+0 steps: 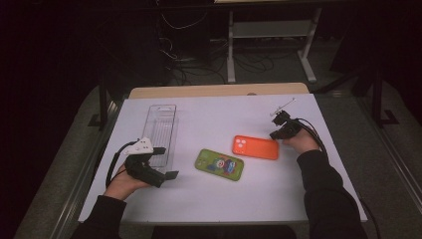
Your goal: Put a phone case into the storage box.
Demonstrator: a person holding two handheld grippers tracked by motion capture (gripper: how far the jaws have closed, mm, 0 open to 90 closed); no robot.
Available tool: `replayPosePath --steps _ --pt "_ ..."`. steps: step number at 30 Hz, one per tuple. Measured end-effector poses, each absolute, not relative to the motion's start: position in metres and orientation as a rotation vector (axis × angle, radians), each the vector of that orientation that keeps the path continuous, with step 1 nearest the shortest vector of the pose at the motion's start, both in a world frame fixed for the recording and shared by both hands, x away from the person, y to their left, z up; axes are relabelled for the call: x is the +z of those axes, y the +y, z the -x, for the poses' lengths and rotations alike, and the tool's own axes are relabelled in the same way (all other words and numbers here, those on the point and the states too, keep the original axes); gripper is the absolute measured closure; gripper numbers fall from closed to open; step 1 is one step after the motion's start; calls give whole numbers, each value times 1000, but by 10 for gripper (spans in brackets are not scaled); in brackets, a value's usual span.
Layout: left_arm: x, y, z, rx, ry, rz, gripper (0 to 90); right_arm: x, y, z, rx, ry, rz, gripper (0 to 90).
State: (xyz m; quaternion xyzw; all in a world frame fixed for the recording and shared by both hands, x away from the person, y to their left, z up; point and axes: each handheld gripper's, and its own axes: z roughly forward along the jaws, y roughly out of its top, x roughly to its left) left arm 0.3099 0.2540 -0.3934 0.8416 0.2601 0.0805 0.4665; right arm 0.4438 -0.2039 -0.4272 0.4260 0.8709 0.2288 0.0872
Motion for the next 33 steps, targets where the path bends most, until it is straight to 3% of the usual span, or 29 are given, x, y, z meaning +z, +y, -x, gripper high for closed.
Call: replayPosePath --steps 25,28,30,33 --pt "-394 253 -309 197 640 -2067 0 -425 -206 -401 720 2608 -1154 882" --pt "-393 254 -309 198 639 -2074 0 -411 -207 -392 821 2533 -1220 760" --pt "-393 254 -309 199 637 -2076 0 -405 -207 -386 898 2485 -1262 628" --pt "-393 254 -308 192 651 -2072 0 -400 -207 -379 947 2454 -1274 556"
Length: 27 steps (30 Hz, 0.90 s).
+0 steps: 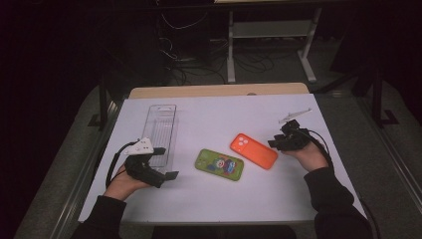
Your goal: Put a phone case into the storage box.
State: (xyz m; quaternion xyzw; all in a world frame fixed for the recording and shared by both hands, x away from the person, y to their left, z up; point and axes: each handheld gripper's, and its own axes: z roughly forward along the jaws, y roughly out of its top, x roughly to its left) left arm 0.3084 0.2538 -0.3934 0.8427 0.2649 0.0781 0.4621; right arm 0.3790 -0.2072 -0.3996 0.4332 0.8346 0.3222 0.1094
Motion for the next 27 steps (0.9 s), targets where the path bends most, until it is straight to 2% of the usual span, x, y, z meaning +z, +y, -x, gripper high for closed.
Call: replayPosePath --steps 2,3,4,5,9,10,11,20,27 --pt "-393 254 -308 193 649 -2074 0 -396 -207 -372 979 2433 -1272 479" --pt "-393 255 -309 194 645 -2074 0 -393 -208 -365 1028 2412 -1270 405" --pt "-393 255 -309 194 645 -2074 0 -393 -208 -365 1028 2412 -1270 405" --pt "-394 256 -309 197 640 -2076 0 -392 -207 -357 1081 2392 -1251 315" --pt "-395 255 -309 192 647 -2070 0 -393 -201 -342 1095 2372 -1203 189" --pt "-395 255 -309 193 645 -2069 0 -393 -201 -342 1095 2372 -1203 189" --pt "-395 255 -309 194 648 -2066 0 -396 -198 -334 1101 2377 -1151 130" --pt "-395 256 -309 194 651 -2054 0 -406 -187 -308 1147 2395 -1112 0" --pt "-395 256 -309 198 644 -2060 0 -417 -189 -295 1184 2396 -1112 0"
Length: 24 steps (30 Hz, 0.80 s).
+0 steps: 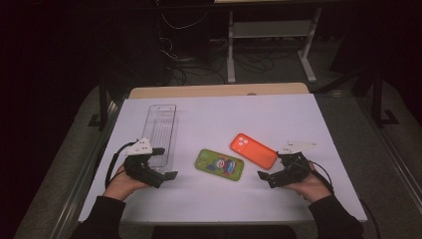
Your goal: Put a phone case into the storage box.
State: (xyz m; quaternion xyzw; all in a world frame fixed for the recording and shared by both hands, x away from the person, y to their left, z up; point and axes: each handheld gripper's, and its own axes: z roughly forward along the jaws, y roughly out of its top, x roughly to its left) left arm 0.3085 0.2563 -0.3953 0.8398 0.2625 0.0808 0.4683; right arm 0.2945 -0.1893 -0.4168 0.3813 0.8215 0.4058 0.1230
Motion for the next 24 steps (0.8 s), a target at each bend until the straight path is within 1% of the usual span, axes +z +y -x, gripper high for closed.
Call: replayPosePath --steps 4,10,24 --pt "-395 256 -308 194 653 -2054 0 -425 -192 -286 1206 2391 -1125 0" --pt "-395 256 -308 200 642 -2058 0 -424 -189 -282 1218 2391 -1118 0" --pt "-394 259 -307 187 647 -2045 0 -413 -184 -290 1177 2473 -1109 0"
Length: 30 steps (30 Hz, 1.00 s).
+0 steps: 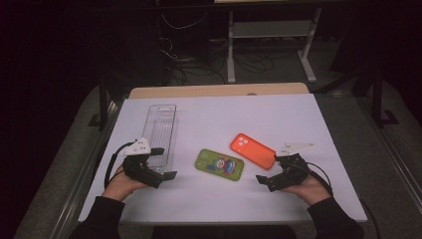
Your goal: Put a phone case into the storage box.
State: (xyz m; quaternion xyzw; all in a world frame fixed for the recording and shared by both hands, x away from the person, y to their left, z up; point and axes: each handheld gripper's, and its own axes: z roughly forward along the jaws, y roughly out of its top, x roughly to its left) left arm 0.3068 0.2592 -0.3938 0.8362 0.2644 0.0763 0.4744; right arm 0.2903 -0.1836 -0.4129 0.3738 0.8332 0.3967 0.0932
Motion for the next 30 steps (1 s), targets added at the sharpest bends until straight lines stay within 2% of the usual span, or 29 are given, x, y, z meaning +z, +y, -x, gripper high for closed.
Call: replayPosePath --steps 11,30 --pt "-395 259 -307 179 644 -2039 0 -399 -185 -304 1169 2464 -1116 0" --pt "-395 261 -308 186 650 -2039 0 -374 -184 -349 1198 2423 -1085 0"
